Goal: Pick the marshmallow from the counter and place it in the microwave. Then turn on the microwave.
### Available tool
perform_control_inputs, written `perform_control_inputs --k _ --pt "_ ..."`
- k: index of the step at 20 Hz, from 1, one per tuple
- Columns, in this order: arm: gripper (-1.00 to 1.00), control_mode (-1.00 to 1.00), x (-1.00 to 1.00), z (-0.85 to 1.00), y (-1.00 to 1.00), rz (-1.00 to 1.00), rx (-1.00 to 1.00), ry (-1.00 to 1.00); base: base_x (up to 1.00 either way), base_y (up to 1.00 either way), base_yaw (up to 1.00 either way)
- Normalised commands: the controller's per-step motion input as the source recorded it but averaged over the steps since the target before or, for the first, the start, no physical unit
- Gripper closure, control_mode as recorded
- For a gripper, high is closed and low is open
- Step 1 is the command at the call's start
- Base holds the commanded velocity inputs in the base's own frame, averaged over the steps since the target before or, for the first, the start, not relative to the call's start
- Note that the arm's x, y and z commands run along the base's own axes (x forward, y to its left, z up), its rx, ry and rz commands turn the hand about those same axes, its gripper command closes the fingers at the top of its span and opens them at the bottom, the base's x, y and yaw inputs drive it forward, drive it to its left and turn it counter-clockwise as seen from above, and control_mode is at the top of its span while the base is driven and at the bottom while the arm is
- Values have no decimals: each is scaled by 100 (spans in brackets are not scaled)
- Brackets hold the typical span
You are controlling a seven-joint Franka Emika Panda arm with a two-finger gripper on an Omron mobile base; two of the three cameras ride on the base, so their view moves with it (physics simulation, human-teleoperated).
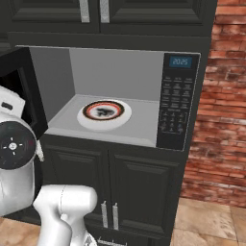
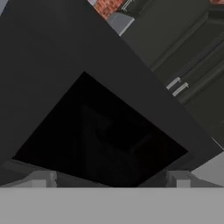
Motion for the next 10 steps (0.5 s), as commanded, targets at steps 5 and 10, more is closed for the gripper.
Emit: perform_control_inputs --k 5,10 --pt "-100 -100 0 -6 -42 2 2 1 0 0 0" --pt "-100 -100 7 -2 -37 0 5 21 0 0 0"
